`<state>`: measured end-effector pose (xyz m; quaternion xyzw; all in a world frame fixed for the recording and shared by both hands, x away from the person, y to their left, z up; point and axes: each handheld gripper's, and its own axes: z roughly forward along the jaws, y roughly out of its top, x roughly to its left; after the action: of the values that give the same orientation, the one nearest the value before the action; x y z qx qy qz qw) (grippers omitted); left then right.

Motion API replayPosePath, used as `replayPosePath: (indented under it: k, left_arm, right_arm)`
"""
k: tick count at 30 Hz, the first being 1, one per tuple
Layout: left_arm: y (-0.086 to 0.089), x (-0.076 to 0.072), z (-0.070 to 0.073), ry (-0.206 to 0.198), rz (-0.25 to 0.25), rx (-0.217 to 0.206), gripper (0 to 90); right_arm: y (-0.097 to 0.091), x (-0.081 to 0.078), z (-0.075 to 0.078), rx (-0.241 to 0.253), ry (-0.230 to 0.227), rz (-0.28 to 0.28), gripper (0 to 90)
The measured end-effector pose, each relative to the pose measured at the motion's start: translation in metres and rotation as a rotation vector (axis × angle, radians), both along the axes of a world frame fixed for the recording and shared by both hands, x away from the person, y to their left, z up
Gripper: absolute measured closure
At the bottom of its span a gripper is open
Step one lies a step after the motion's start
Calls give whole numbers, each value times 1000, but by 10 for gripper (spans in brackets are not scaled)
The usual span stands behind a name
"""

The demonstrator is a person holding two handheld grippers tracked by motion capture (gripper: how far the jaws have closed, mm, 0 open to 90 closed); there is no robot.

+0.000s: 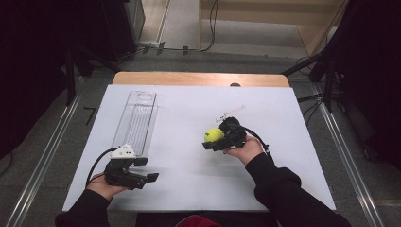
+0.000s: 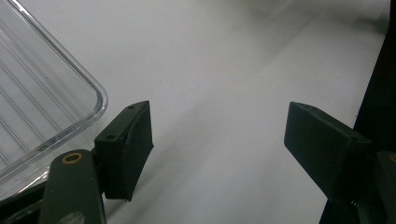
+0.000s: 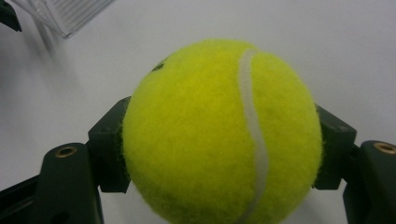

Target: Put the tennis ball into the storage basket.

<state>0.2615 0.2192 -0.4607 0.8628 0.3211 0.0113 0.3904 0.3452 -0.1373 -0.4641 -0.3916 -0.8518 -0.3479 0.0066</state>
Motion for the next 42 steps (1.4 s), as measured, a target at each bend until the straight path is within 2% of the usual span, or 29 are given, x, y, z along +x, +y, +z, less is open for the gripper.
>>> replayPosePath:
  k: [14,24,27,31,34,42]
  left_arm:
    - [0,0,0,-5,0,0,244]
    - [-1,-1,1,-8,-2,-1,245]
    - [-1,-1,0,-5,-2,4,245]
    - [-1,-1,1,-5,-1,2,244]
    - [0,-1,1,-10,0,0,245]
    - [-2,1,0,-4,0,-9,244]
  right_arm:
    - [10,0,-5,6,-3,9,238]
    - [25,2,-4,14,-8,24,238]
    - [28,3,-1,15,3,24,238]
    - [33,4,3,24,-12,36,238]
    - [36,4,5,26,2,35,238]
    - [42,7,11,32,-9,39,238]
